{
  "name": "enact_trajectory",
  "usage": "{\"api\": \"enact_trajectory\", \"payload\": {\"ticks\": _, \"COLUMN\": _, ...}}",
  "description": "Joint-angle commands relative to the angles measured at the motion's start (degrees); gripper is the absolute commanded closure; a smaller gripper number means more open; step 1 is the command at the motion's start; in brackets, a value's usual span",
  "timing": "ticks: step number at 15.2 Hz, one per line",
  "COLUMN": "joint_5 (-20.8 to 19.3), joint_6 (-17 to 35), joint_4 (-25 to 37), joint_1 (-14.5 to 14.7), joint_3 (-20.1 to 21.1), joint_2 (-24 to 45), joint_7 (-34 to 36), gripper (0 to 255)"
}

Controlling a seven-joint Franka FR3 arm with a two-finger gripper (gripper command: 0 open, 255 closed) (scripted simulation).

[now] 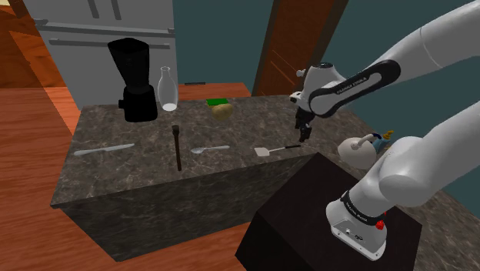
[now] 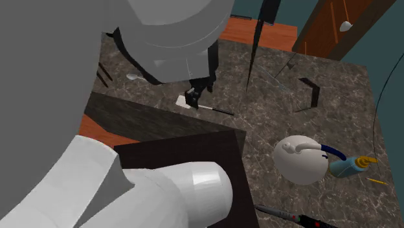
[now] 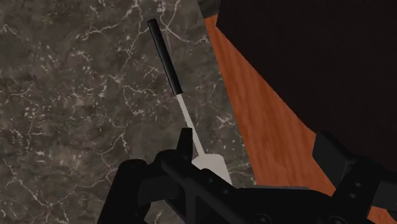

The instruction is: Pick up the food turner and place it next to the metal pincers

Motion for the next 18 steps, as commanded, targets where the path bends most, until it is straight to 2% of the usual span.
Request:
{"api": "enact_trajectory", "payload": {"ticks": 1, "joint_5": 1.72, "joint_6": 5.70, "joint_4": 0.95, "joint_1": 0.93, "joint_3": -1.65, "joint_2": 5.75, "joint_7": -5.38, "gripper": 0}}
{"api": "enact_trajectory", "payload": {"ticks": 4, "joint_5": 8.16, "joint_6": 13.10, "joint_4": 3.43, "joint_1": 1.97, "joint_3": -2.26, "joint_2": 14.93, "joint_7": -15.26, "gripper": 0}}
{"api": "enact_trajectory", "payload": {"ticks": 6, "joint_5": 14.15, "joint_6": 17.21, "joint_4": 5.59, "joint_1": 1.09, "joint_3": -0.46, "joint_2": 20.92, "joint_7": -22.95, "gripper": 0}}
{"api": "enact_trajectory", "payload": {"ticks": 8, "joint_5": 19.55, "joint_6": 20.54, "joint_4": 8.17, "joint_1": -1.55, "joint_3": 3.12, "joint_2": 26.53, "joint_7": -30.20, "gripper": 0}}
{"api": "enact_trajectory", "payload": {"ticks": 10, "joint_5": 22.86, "joint_6": 23.29, "joint_4": 11.10, "joint_1": -5.31, "joint_3": 7.49, "joint_2": 31.69, "joint_7": -35.96, "gripper": 0}}
{"api": "enact_trajectory", "payload": {"ticks": 18, "joint_5": 24.99, "joint_6": 28.57, "joint_4": 13.14, "joint_1": -8.98, "joint_3": 11.38, "joint_2": 38.87, "joint_7": -37.63, "gripper": 0}}
